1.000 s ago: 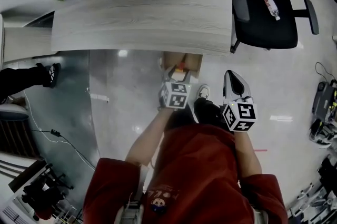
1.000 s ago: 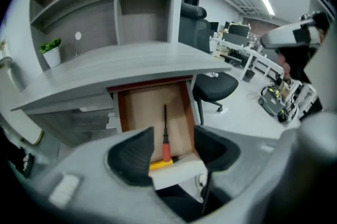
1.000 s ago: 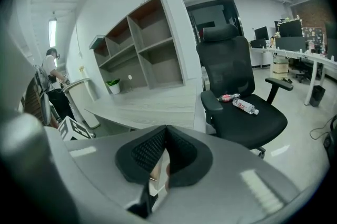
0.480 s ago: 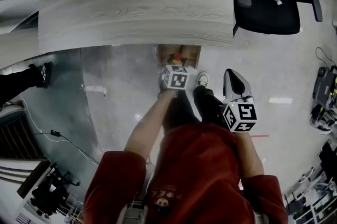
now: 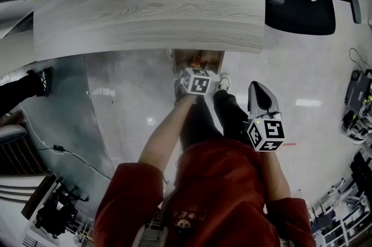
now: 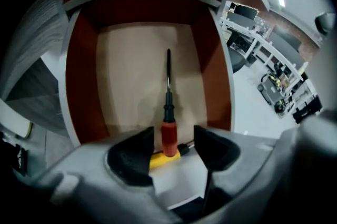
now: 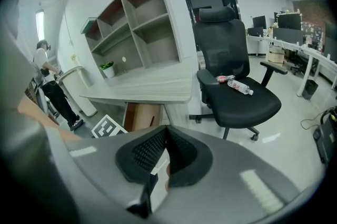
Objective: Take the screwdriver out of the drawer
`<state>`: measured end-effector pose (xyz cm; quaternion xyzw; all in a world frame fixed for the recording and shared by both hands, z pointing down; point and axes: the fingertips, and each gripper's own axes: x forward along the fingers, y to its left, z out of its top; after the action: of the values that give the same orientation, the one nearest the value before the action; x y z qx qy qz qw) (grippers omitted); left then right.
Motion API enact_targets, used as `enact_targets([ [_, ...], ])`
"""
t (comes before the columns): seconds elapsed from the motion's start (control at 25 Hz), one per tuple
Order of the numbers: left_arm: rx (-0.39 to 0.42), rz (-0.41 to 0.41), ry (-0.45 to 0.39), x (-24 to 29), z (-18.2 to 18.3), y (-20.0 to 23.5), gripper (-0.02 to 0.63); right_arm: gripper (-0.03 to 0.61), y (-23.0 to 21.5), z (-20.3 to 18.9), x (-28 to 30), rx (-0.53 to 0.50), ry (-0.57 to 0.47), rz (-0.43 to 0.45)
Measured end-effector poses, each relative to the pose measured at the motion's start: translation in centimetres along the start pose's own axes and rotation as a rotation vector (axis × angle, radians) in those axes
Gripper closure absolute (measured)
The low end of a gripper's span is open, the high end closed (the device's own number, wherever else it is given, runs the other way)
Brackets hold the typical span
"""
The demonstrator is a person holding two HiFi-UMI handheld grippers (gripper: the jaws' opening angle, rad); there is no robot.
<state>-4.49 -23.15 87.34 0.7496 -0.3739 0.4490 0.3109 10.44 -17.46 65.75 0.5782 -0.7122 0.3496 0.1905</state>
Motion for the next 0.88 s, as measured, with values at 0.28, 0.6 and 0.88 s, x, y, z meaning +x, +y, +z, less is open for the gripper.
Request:
enact_targets([
  [0.28,0.012,0.021,0.006,1.5,0.0,0.8,0.389,0.580,-0.5,-0.6,0.1,0.003,0.002,-0.020],
  [0.6,-0.008,0.106,-0.010,1.4,0.1,1.6,0.457,0.580,-1.9,-1.5,-0.6,0.024,0.019,-0.050],
  [0.88,0.034,0.135,0.011,1.6,0.0,1.7,0.477,0.580,-2.3,-1.4,-0.8,0.038,0.004,-0.062],
])
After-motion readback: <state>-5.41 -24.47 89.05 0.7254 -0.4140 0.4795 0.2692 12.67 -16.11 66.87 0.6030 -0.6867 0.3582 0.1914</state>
